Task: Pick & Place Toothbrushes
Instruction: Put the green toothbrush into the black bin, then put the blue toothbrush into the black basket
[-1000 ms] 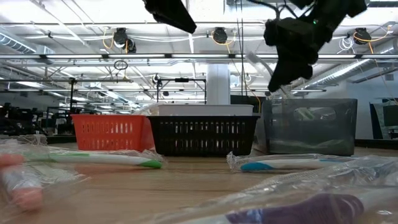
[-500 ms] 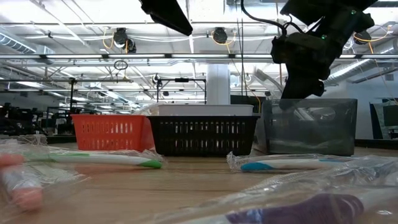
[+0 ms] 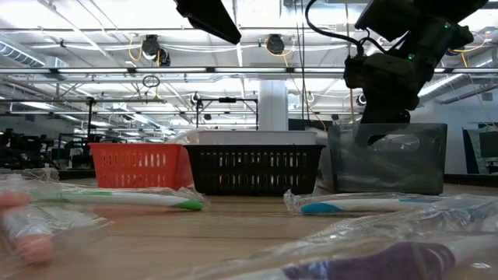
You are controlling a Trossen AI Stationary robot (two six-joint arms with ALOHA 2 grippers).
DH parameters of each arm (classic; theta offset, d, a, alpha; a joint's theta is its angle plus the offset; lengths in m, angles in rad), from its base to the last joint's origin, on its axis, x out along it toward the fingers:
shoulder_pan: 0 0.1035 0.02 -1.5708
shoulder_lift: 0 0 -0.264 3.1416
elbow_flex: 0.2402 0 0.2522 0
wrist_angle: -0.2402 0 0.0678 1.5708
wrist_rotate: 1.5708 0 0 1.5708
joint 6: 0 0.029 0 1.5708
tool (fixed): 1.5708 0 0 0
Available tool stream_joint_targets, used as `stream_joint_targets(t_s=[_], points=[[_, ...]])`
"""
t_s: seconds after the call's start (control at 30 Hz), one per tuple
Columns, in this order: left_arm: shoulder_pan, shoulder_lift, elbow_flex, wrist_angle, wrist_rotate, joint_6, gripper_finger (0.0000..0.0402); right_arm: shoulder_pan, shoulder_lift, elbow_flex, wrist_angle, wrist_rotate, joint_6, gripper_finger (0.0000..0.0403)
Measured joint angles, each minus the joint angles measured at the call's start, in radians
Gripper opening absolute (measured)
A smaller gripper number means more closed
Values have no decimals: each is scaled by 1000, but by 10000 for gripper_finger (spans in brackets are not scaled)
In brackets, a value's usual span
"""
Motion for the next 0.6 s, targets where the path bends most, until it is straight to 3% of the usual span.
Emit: stream_joint_targets(t_s=[0.37,0.6], points=[[0,0,0,0,0,-15,127,0,-109,0,-5,-3,-39,101],[0,0,0,-1,0,-29,127,1,-222,0,-47,-223,43,93]])
